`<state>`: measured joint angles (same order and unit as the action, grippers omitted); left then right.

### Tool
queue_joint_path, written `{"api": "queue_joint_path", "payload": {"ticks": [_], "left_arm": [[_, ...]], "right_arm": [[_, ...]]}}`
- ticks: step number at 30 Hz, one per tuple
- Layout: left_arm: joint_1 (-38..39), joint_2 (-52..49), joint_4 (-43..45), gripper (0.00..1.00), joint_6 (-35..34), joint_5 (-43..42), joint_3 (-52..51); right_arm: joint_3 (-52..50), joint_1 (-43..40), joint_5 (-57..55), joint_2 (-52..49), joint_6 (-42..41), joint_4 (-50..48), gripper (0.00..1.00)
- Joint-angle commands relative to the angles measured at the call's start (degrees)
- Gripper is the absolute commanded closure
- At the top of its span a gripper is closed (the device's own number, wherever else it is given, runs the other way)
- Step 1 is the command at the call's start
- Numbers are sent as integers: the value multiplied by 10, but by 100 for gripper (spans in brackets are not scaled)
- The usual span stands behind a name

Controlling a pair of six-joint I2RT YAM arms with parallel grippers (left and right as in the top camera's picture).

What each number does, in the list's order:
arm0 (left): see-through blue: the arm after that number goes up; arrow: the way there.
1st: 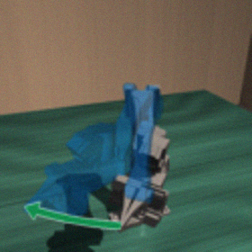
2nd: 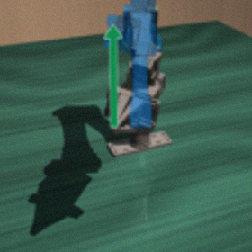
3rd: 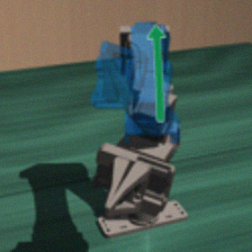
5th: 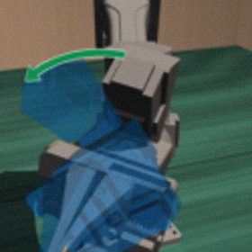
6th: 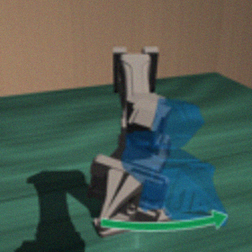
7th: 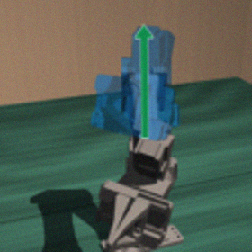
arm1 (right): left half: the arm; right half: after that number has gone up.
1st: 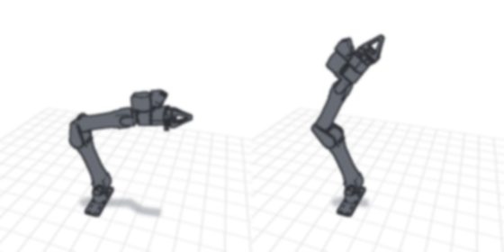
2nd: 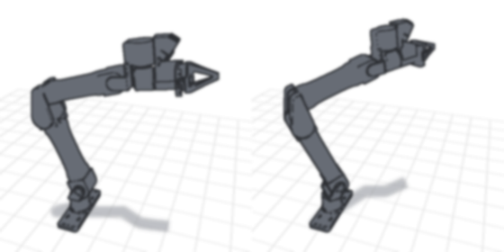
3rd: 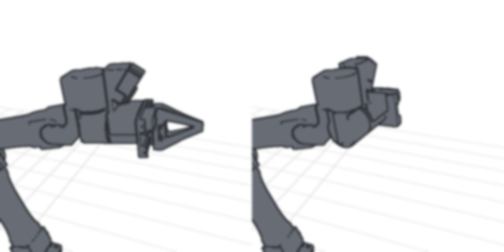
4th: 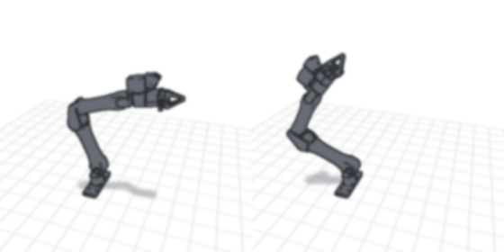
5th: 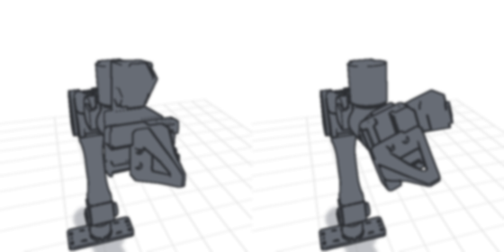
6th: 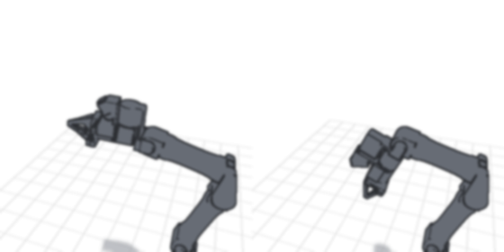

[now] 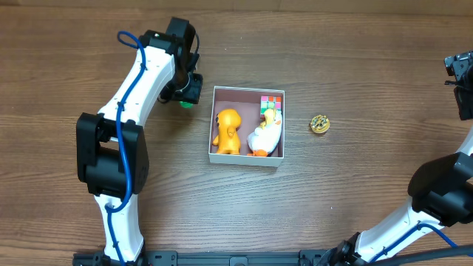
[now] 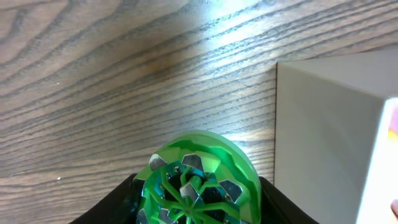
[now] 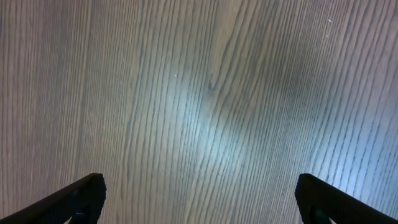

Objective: Pack container
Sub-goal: 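Lift the green toy and carry it right over the box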

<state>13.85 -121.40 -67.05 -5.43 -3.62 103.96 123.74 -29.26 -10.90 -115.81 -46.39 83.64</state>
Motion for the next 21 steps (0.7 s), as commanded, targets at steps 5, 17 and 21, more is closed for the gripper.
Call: {"api": "queue_joint_path", "payload": {"ticks": [5,17,21], "left_arm": [[6,-2,-31,57,3,-9,63],[63,-2,-73,55,11,-40,176],[92,-2,-73,53,11,-49,180]], "right_arm": [[0,-1,-6,0,4,0,0],[0,-1,-6,0,4,0,0],[0,-1,-6,0,4,0,0]]}}
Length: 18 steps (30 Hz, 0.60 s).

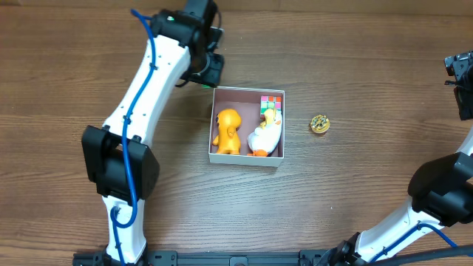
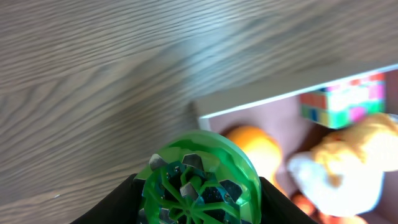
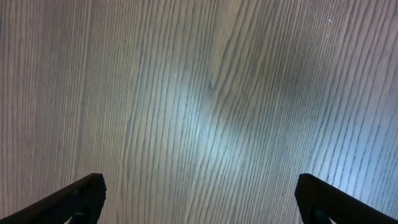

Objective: Pack container
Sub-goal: 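Lift the green toy and carry it right over the box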

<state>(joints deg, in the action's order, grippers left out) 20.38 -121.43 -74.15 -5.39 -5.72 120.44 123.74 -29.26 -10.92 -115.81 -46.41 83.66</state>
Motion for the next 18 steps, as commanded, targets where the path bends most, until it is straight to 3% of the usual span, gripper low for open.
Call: {"api": "queue_joint_path", "payload": {"ticks": [1,18], "left_arm": [[33,-2,-2,53,11,-29,15],[96,-2,11,48,11,-29,2]], "right_arm": [[0,-1,-5,0,4,0,0],[0,-1,-5,0,4,0,0]]}}
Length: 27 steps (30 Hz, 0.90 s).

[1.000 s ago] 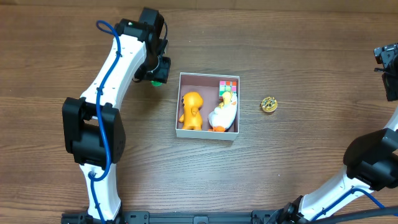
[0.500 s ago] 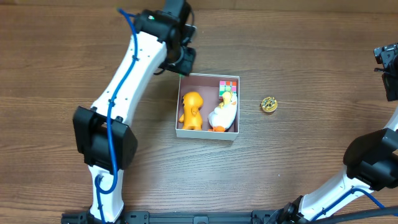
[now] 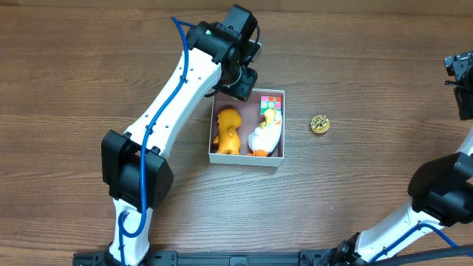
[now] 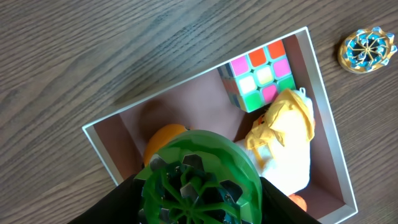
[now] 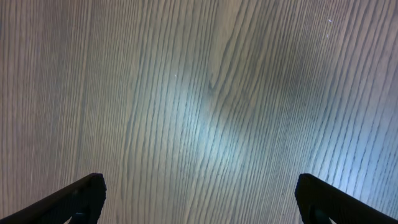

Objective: Pack container
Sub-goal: 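Lift the green toy and carry it right over the box, then lower the green toy into the box and open the left gripper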

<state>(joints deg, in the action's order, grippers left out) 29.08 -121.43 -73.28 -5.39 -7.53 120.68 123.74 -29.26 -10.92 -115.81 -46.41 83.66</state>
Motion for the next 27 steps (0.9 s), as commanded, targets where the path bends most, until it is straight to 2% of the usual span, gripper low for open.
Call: {"api": "queue_joint_path", "payload": {"ticks": [1,14,21,27], "left_arm": [[11,-2,3,47,11,-11,-1],[61,-2,17,43,11,-8,-24],[55,-2,36,47,11,-8,-101],[42,-2,49,46,11,-9,-126]], "right_arm": [[0,-1,-5,0,4,0,0],[0,-1,-5,0,4,0,0],[0,-1,-5,0,4,0,0],[0,-1,-5,0,4,0,0]]}}
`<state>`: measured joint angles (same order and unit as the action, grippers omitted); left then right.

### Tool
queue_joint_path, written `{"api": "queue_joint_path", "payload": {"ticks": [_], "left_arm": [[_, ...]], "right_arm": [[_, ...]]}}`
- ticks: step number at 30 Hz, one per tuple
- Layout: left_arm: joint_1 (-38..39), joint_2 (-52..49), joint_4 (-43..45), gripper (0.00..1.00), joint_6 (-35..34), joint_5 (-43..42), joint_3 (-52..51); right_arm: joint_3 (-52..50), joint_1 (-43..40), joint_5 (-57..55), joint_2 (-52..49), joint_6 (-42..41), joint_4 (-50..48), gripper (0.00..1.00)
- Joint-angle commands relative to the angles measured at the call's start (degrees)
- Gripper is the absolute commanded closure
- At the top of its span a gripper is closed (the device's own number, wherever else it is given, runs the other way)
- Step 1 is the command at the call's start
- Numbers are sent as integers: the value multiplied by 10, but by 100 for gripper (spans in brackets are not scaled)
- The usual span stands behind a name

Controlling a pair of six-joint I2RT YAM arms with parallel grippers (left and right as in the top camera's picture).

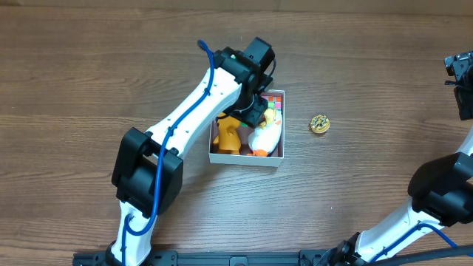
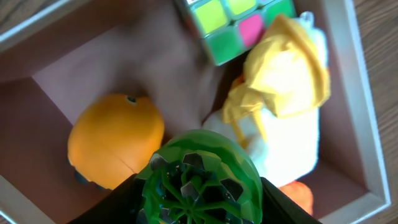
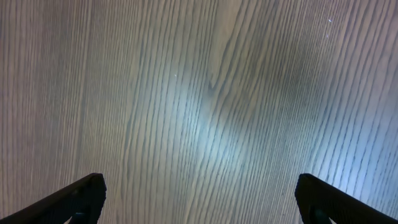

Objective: Pack container
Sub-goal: 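Lower the green toy into the box and open the left gripper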

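Note:
A white box (image 1: 212, 157) with a brown floor holds an orange toy (image 1: 226, 131), a white and yellow duck (image 1: 264, 135) and a colour cube (image 1: 275, 97). My left gripper (image 1: 253, 111) hangs low over the box's middle, shut on a green spinner (image 2: 199, 180). In the left wrist view the orange toy (image 2: 112, 140), the duck (image 2: 286, 106) and the cube (image 2: 239, 22) lie just below the spinner. A gold spinner (image 1: 319, 123) rests on the table right of the box. My right gripper (image 3: 198, 196) stands open over bare wood at the far right.
The wooden table (image 1: 89, 59) stretches around the box. My right arm (image 1: 443, 188) reaches along the right edge of the overhead view. The left arm (image 1: 185, 125) crosses from the lower left to the box.
My left gripper has moved from over the box's far left corner to low over its middle, still holding the green spinner. The box contents look much nearer in the left wrist view.
My left gripper held the green spinner on the table left of the box. Then it was raised near the box's far left corner, then over the box's back edge. Now it hangs low inside the box's outline. The right arm has stayed still throughout.

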<state>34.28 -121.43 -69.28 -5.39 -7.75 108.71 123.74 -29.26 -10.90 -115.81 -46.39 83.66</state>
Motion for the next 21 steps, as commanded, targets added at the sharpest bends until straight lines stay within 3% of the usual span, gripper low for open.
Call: {"api": "queue_joint_path", "payload": {"ticks": [1,17,19,21], "left_arm": [[-12,-2,13,44,11,-6,-6],[-12,-2,34,39,11,-8,-6],[-12,-2,34,30,11,-8,-6],[-13,-2,36,30,11,-8,-6]], "right_arm": [[0,-1,-6,0,4,0,0],[0,-1,-6,0,4,0,0],[0,-1,-6,0,4,0,0],[0,-1,-6,0,4,0,0]]}}
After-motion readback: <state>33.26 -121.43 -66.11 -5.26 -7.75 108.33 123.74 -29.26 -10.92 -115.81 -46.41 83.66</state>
